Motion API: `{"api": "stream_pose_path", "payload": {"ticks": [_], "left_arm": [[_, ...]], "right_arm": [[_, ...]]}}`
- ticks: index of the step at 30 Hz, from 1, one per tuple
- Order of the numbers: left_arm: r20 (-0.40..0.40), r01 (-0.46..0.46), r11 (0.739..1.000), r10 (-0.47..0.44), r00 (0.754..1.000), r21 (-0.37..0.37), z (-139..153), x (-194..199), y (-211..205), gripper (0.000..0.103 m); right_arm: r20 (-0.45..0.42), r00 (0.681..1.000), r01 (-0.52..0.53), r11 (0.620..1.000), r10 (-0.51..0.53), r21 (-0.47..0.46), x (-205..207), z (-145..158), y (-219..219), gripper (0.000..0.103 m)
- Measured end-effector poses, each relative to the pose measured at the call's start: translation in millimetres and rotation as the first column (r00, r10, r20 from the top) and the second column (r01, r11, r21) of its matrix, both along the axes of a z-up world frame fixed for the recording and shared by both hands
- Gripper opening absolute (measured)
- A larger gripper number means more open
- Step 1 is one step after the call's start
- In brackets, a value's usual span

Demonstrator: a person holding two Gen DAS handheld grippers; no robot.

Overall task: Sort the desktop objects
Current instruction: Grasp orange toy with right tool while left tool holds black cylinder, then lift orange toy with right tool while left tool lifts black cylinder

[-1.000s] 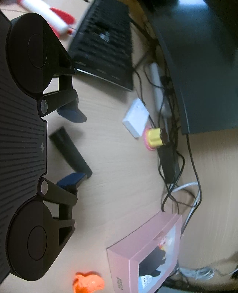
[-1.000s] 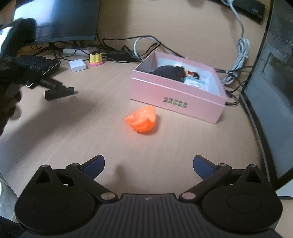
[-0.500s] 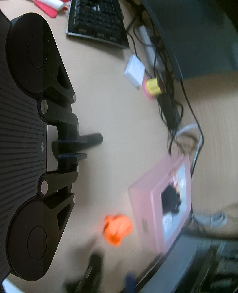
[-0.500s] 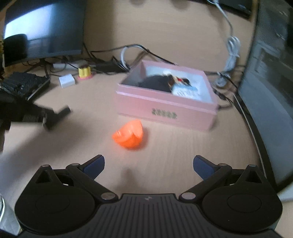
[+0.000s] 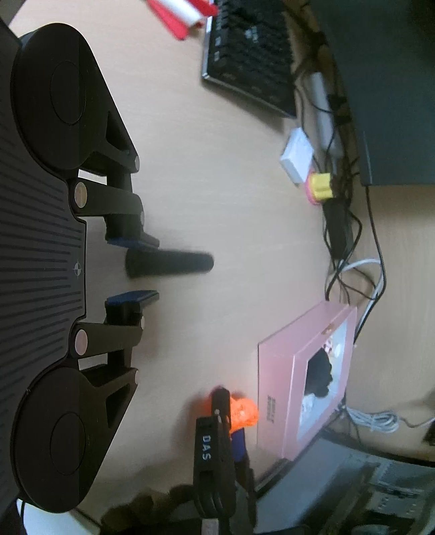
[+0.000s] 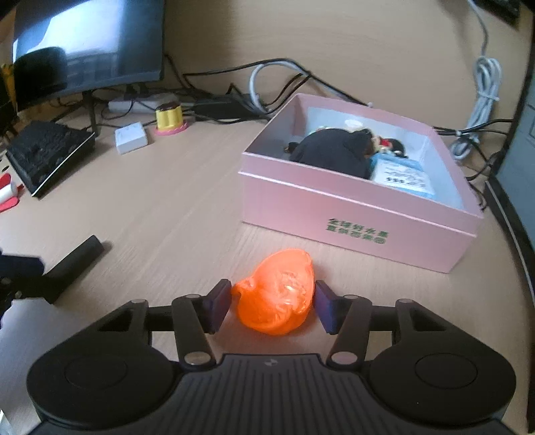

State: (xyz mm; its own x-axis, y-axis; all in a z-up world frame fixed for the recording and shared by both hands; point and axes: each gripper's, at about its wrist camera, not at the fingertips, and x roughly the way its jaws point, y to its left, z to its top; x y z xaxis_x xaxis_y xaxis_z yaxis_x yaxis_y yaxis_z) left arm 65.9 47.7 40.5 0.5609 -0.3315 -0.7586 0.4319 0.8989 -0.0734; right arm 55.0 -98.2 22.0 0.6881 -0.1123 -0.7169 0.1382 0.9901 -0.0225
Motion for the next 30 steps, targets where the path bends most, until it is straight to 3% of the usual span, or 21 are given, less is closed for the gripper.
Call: {"api": "stream_pose_path", "payload": {"ticks": [7,10,13,15,16,21,25,30], "left_arm": [[-0.042,0.075,0.996,-0.077,0.996,-0.054,-3.6,-8.3,-20.5,0.036],[-0.038,0.121,0.990,-0.124,0.992,-0.073,-1.4,-12.7,-30.8,0.043],[0.014,0.150,0.987,-0.149,0.989,-0.052,4.8,-18.3,-32.3,0.065],[0.065,0.145,0.989,-0.144,0.988,-0.022,8.1,-16.6,-27.0,0.089],[0.083,0.144,0.990,-0.143,0.986,-0.008,8.7,-13.2,-25.4,0.093],[0.110,0.214,0.975,-0.219,0.969,0.062,-0.3,23.6,-27.2,0.096],[0.075,0.269,0.963,-0.268,0.961,-0.001,-8.3,50.1,-39.7,0.096],[0.010,0.318,0.948,-0.318,0.948,-0.027,-21.4,67.8,-62.4,0.097]], "right_arm": [[-0.008,1.000,0.021,0.999,-0.020,0.029,-23.4,3.5,-5.7,0.054],[-0.011,0.999,0.043,0.999,-0.042,0.034,-30.5,3.5,-9.7,0.054],[-0.012,0.998,0.059,0.998,-0.059,0.038,-36.9,3.0,-11.2,0.054],[-0.012,0.998,0.067,0.997,-0.067,0.041,-40.7,3.1,-12.1,0.054],[-0.013,0.997,0.070,0.997,-0.070,0.044,-42.9,3.5,-11.8,0.054],[-0.006,0.998,0.070,0.996,-0.069,0.054,-52.6,8.8,-9.8,0.054],[-0.015,0.996,0.088,0.995,-0.087,0.057,-59.0,11.2,-8.7,0.054],[-0.039,0.993,0.115,0.992,-0.113,0.048,-67.4,11.3,-12.0,0.054]]}}
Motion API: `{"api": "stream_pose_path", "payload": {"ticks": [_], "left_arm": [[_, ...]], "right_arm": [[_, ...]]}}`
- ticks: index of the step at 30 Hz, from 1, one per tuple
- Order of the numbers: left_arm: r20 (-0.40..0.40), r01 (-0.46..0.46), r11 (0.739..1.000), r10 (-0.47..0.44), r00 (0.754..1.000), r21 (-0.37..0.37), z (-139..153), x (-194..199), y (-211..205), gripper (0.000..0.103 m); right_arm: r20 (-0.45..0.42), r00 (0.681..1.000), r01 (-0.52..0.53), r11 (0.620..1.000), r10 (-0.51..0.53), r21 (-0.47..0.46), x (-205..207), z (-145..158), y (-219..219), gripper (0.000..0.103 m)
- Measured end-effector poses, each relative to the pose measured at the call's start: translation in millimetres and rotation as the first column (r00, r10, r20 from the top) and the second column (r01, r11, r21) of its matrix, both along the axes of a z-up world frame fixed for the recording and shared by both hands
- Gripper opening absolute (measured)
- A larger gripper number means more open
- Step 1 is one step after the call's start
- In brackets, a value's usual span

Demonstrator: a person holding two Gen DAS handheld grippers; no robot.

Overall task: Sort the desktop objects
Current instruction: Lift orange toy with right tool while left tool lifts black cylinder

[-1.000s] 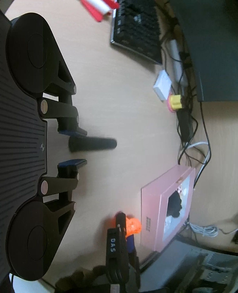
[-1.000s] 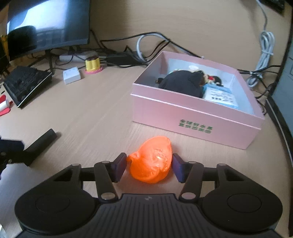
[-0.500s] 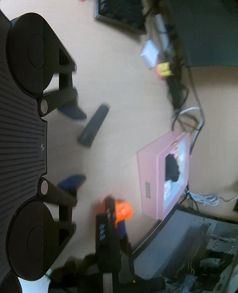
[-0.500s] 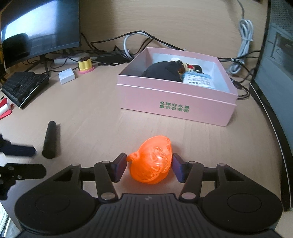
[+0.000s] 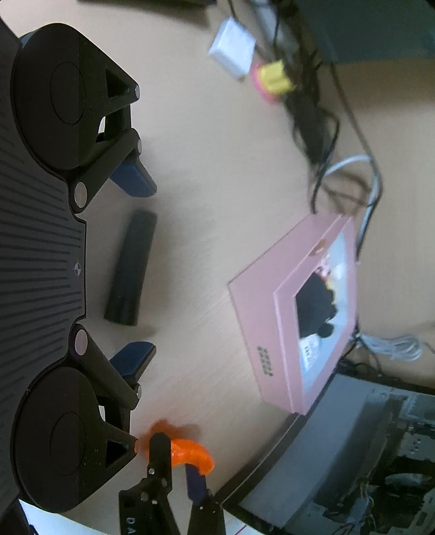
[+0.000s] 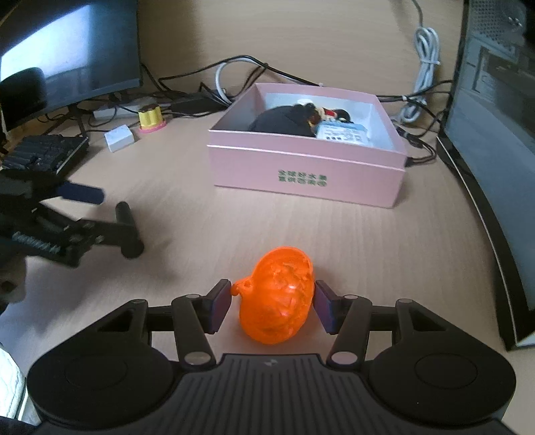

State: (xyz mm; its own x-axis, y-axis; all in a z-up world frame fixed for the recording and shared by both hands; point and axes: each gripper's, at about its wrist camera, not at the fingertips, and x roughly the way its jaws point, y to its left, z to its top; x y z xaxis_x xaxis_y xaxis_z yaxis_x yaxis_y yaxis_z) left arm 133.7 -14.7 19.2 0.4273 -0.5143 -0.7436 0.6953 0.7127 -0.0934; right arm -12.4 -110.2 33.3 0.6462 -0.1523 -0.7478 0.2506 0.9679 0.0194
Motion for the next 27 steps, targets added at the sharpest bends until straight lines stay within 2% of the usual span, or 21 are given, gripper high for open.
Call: {"api": "stream_pose_path", "payload": {"ticks": [6,9,10,12,15,16,17,21,25,27], "left_arm": [[0.033,0.025,0.999,-0.026,0.999,0.029,-8.5,-17.7,-18.2,0.097],[0.098,0.023,0.997,-0.031,0.995,0.078,-11.5,-24.9,-27.7,0.087],[0.099,0.022,0.997,-0.029,0.995,0.075,-10.5,-25.0,-28.4,0.082],[0.086,0.005,0.998,-0.011,0.996,0.069,-8.0,-23.7,-29.7,0.081],[0.100,-0.020,0.996,0.011,0.995,0.089,-7.8,-30.0,-30.4,0.081],[0.095,-0.033,0.995,0.025,0.995,0.089,-7.7,-32.8,-29.5,0.081],[0.083,-0.054,0.994,0.047,0.995,0.090,-7.5,-36.5,-28.3,0.081],[0.059,-0.152,0.984,0.147,0.987,0.091,-5.8,-52.8,-23.8,0.081],[0.039,-0.269,0.960,0.267,0.963,0.073,-4.5,-69.3,-19.8,0.081],[0.037,-0.279,0.958,0.277,0.960,0.058,-4.6,-75.8,-19.5,0.081]], "right_arm": [[-0.011,1.000,0.024,1.000,-0.024,-0.007,-8.9,-1.1,-2.7,0.054],[-0.014,1.000,0.015,1.000,-0.015,-0.011,-10.7,-1.8,-2.5,0.053],[-0.016,1.000,0.012,1.000,-0.012,-0.014,-10.9,-2.1,-2.2,0.053],[-0.018,1.000,0.004,1.000,-0.005,-0.017,-11.8,-3.3,-3.0,0.054],[-0.019,1.000,-0.015,1.000,0.014,-0.026,-14.7,-3.9,-4.0,0.062],[-0.012,1.000,-0.022,0.999,0.021,-0.031,-16.5,-3.6,-4.1,0.069],[-0.007,1.000,-0.028,0.999,0.028,-0.036,-18.3,-3.4,-4.1,0.072],[-0.008,0.999,-0.053,0.998,0.053,-0.025,-22.0,-5.8,-5.4,0.073],[0.001,0.998,-0.060,0.998,0.060,-0.020,-17.9,-9.2,-6.5,0.073],[0.013,0.998,-0.061,0.998,0.061,-0.019,-14.1,-9.7,-8.3,0.073]]}}
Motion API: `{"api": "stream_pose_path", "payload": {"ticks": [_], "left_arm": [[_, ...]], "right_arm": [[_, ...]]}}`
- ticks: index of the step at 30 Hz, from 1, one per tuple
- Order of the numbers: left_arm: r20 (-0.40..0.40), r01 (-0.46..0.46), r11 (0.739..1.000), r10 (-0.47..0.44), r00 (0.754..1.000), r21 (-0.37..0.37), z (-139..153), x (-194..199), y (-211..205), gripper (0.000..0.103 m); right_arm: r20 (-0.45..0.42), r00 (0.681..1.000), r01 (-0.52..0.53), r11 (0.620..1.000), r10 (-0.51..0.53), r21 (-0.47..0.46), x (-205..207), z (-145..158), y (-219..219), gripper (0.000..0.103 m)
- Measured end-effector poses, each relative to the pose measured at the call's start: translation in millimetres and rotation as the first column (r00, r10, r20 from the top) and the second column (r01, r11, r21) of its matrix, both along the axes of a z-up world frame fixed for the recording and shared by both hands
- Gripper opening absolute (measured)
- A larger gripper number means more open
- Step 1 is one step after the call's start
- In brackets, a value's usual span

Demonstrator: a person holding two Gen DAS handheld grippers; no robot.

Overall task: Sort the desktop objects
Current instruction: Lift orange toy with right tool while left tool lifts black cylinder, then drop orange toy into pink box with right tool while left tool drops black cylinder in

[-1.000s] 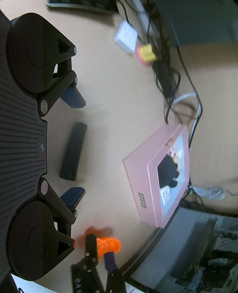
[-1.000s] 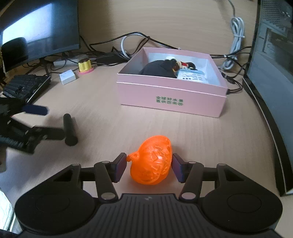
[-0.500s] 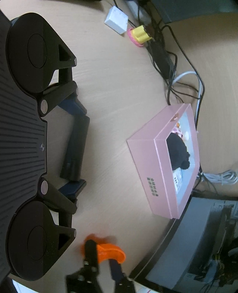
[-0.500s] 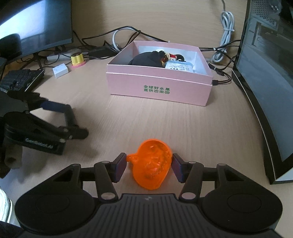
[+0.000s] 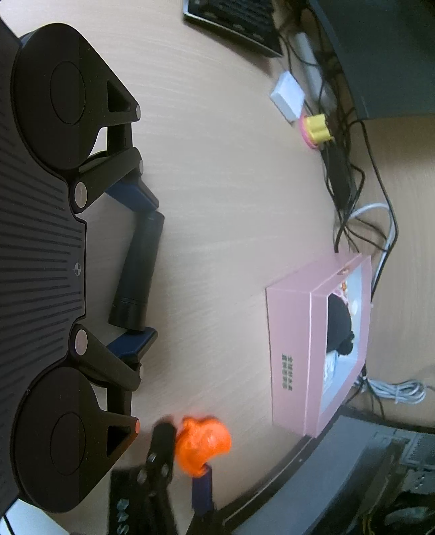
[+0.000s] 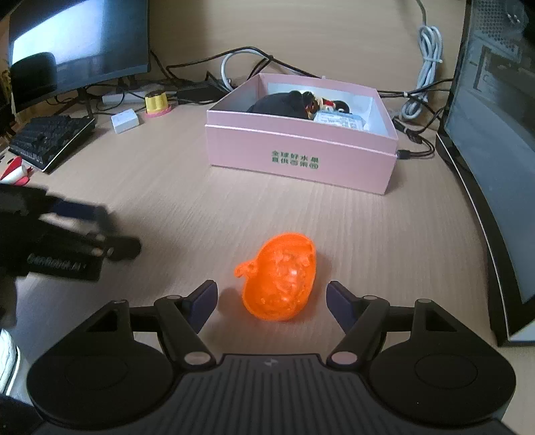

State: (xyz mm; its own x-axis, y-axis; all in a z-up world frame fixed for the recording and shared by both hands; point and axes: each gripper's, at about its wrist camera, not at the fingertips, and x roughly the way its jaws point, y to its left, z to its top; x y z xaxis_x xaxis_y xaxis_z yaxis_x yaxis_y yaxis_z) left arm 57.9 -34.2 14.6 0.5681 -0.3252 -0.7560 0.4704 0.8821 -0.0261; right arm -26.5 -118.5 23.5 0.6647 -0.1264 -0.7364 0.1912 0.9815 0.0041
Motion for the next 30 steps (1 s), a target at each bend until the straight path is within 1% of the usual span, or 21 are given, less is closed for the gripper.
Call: {"api": "stream_pose_path", "payload": {"ticks": [1,3,5,6,8,11,13,15,16,22,25,27,30], "left_arm": [[0.007,0.011,1.000,-0.011,1.000,-0.003,-0.5,-2.8,-0.4,0.082],[0.018,0.030,1.000,-0.031,0.999,0.008,-1.7,-5.2,-0.9,0.089],[0.032,0.044,0.999,-0.044,0.999,0.010,-2.6,-3.9,0.1,0.093],[0.039,0.044,0.999,-0.045,0.998,0.009,-2.9,-3.5,1.3,0.094],[0.042,0.046,0.999,-0.047,0.998,0.007,-3.8,0.1,3.8,0.094],[0.028,0.049,0.999,-0.049,0.998,-0.012,-4.4,-0.3,4.5,0.092],[0.028,0.075,0.997,-0.074,0.997,-0.013,-5.1,-5.5,2.1,0.090],[0.046,0.104,0.994,-0.105,0.993,0.018,-6.3,-11.9,-3.6,0.084],[0.059,0.111,0.993,-0.113,0.992,0.031,-6.1,-15.0,-6.0,0.082],[0.031,0.116,0.993,-0.117,0.993,0.036,-3.2,-26.2,-10.9,0.081],[0.025,0.115,0.993,-0.115,0.993,0.021,4.4,-35.2,-7.9,0.081],[0.052,0.112,0.994,-0.113,0.992,0.009,15.2,-39.7,-5.6,0.081],[0.099,0.092,0.995,-0.090,0.991,-0.021,34.9,-40.0,-1.8,0.081]], "right_arm": [[0.002,1.000,-0.002,1.000,0.002,0.003,2.0,-0.6,-1.0,0.073],[0.001,1.000,-0.011,1.000,0.011,0.000,5.5,-1.3,-1.2,0.072],[0.003,1.000,-0.024,1.000,0.024,-0.005,6.7,-1.3,-1.3,0.070],[0.003,1.000,-0.028,1.000,0.028,-0.004,7.0,-1.5,-1.8,0.069],[-0.004,1.000,-0.031,1.000,0.031,0.005,8.2,-2.3,-3.3,0.060],[-0.016,0.999,-0.029,0.999,0.030,0.016,9.1,-2.0,-5.8,0.051],[-0.012,0.999,-0.036,0.999,0.036,0.015,6.9,0.1,-6.3,0.050],[-0.008,0.999,-0.040,0.999,0.041,0.019,4.5,1.2,-7.5,0.049],[-0.011,0.999,-0.040,0.999,0.041,0.024,3.5,1.3,-8.9,0.046],[-0.037,0.998,-0.046,0.998,0.047,0.045,1.1,4.1,-14.6,0.045],[-0.025,0.997,-0.067,0.997,0.068,0.037,-5.6,15.5,-16.3,0.045],[-0.003,0.997,-0.079,0.997,0.079,0.027,-10.3,26.7,-18.0,0.045],[0.052,0.995,-0.086,0.996,0.085,0.015,-18.4,49.6,-22.1,0.045]]}}
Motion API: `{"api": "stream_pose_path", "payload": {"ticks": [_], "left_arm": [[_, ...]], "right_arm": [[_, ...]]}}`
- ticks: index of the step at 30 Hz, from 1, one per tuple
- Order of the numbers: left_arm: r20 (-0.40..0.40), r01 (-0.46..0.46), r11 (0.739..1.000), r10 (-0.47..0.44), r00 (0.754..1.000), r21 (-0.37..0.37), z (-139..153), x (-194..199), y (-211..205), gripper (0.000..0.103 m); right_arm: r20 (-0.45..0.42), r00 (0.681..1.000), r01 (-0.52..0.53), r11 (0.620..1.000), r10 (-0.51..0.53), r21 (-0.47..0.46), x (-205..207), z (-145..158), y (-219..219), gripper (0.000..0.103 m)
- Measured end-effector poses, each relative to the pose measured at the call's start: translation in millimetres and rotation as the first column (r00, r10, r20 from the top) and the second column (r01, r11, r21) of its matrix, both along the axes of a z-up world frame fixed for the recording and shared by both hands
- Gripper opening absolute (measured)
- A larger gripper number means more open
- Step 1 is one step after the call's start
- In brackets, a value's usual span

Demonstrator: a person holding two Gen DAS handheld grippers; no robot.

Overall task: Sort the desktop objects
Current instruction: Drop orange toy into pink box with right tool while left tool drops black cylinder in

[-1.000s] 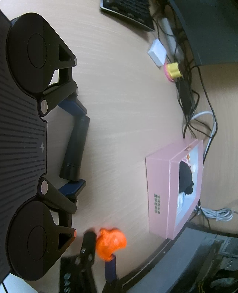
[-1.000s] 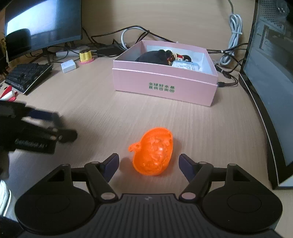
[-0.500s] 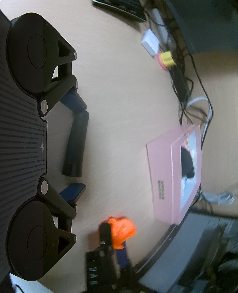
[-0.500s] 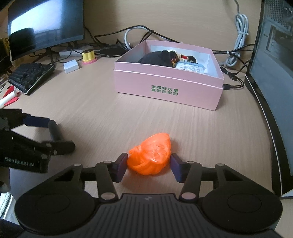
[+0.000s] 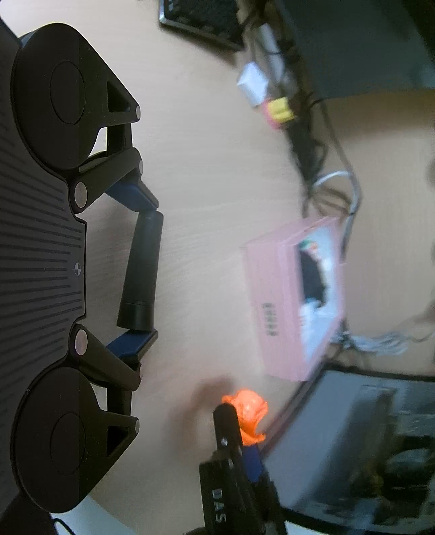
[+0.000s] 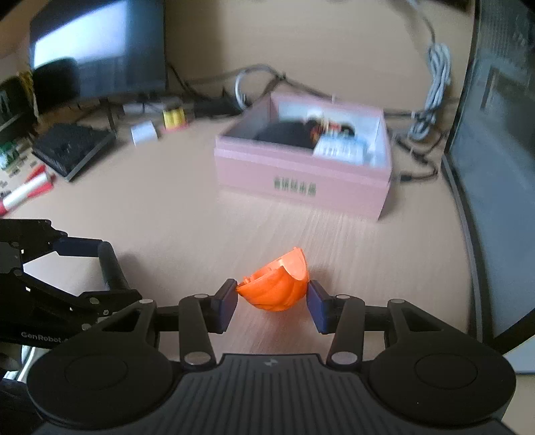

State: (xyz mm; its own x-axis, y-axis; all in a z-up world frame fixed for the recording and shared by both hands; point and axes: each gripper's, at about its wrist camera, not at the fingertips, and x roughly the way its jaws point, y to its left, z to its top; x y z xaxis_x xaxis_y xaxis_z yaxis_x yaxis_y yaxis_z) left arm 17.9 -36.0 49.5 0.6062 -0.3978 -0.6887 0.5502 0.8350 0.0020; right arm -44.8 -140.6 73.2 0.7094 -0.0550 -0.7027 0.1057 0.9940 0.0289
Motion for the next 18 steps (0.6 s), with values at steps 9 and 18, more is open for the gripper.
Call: {"api": "stream_pose_path", "payload": {"ticks": [9,18], "left_arm": [[0.148,-0.021,0.993,0.039,0.988,-0.117,62.0,23.2,3.6,0.081],[0.169,0.039,0.987,-0.012,0.985,-0.157,91.8,75.6,-25.8,0.081]], "right_arm": [[0.230,0.972,0.065,0.997,-0.051,-0.051,-27.4,82.4,-18.1,0.045],[0.289,0.943,0.175,0.985,-0.165,-0.008,-32.9,114.8,-40.0,0.045]]}}
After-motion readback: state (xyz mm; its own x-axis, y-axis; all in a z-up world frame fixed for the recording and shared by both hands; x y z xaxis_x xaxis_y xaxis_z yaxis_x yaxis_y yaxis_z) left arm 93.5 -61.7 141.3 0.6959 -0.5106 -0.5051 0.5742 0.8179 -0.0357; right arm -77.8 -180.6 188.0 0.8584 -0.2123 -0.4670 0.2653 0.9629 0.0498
